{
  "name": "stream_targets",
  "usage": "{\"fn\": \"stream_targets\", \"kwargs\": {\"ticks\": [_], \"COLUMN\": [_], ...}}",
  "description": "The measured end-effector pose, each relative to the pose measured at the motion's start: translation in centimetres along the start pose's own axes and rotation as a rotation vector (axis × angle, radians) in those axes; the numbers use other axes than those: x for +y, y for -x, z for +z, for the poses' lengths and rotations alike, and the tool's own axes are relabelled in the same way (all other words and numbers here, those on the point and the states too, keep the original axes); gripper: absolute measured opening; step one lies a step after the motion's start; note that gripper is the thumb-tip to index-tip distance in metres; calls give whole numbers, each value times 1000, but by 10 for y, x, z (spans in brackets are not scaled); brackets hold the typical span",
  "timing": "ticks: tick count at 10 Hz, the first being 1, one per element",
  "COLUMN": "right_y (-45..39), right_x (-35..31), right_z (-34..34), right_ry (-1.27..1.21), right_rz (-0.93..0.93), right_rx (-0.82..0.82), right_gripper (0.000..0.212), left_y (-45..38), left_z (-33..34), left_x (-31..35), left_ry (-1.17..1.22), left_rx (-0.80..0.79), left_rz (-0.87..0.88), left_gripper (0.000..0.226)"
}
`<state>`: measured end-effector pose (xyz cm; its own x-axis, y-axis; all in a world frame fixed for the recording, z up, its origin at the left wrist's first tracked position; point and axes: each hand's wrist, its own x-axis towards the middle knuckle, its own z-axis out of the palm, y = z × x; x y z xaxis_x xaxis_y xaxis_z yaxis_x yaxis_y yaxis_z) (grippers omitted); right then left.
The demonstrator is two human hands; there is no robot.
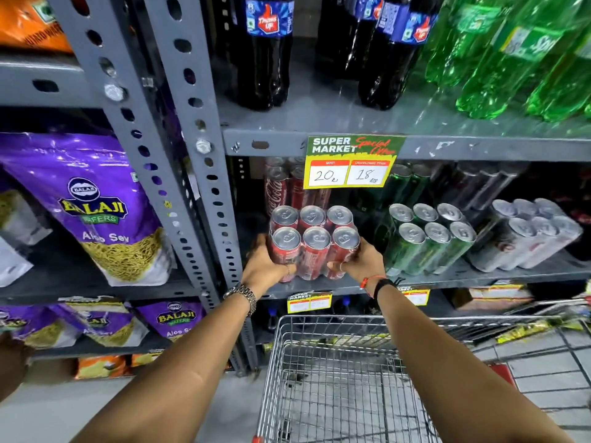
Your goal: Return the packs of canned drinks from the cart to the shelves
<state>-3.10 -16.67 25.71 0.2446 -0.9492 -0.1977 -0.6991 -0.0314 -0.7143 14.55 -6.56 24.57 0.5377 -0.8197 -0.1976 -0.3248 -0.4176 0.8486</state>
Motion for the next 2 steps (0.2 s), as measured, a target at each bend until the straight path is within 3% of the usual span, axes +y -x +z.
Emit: {"fn": "stream_targets", "kwargs": {"ticks": [1,2], "right_y": [-2,3], "right_x": [2,5], "right_z": [0,-5], "right_ry": [-26,-104], "right_rz": [4,-5], "right_rx": [-23,-82], "right_gripper": [65,75], "left_y": [4,26], "left_z": [3,10], "left_x": [-2,1], "left_ry": [12,-38], "left_rx": [19,157], "left_rz": [9,95], "left_gripper": [74,67]}}
